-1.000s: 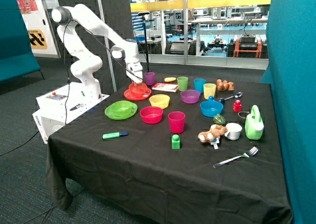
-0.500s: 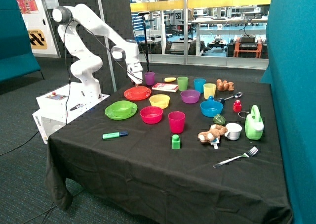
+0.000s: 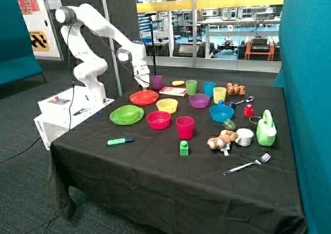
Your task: Place the bowls on the appropriate plate
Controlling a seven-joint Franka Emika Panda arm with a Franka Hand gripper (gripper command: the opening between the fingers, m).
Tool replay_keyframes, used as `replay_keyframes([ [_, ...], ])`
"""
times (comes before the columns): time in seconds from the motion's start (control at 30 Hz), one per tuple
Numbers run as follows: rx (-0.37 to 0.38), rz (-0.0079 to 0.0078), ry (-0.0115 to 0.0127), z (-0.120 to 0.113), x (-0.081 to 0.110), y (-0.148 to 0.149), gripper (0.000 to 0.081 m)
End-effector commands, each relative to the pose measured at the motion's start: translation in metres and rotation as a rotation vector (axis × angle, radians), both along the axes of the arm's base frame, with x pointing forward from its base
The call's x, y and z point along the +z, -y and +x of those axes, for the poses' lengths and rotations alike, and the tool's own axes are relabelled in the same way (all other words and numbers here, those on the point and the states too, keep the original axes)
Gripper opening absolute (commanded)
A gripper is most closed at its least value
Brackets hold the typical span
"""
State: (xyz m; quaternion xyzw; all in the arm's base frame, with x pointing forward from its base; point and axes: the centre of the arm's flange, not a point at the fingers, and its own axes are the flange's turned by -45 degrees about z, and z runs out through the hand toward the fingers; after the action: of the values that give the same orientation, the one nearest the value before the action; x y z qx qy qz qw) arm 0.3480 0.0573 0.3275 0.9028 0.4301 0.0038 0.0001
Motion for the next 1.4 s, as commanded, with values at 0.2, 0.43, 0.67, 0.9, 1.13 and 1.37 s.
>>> replay_keyframes([
  [0.2,-0.01,-0.0031,-0.0071,0.009,0.029,0.013,0.0686],
  [0.43,-0.033,-0.003,-0.0071,0.013,0.042,0.023,0.0564],
  [0.67,-0.141,-0.0026,-0.0073,0.03,0.047,0.036,0.0497],
  [0.9,-0.317,-0.002,-0.0075,0.06,0.052,0.061,0.0527],
  [1.13,-0.384,-0.0017,-0.0076,0.063,0.051,0.074,0.0519],
  [1.37,-0.448,-0.0015,-0.0076,0.065,0.046,0.091,0.0516],
])
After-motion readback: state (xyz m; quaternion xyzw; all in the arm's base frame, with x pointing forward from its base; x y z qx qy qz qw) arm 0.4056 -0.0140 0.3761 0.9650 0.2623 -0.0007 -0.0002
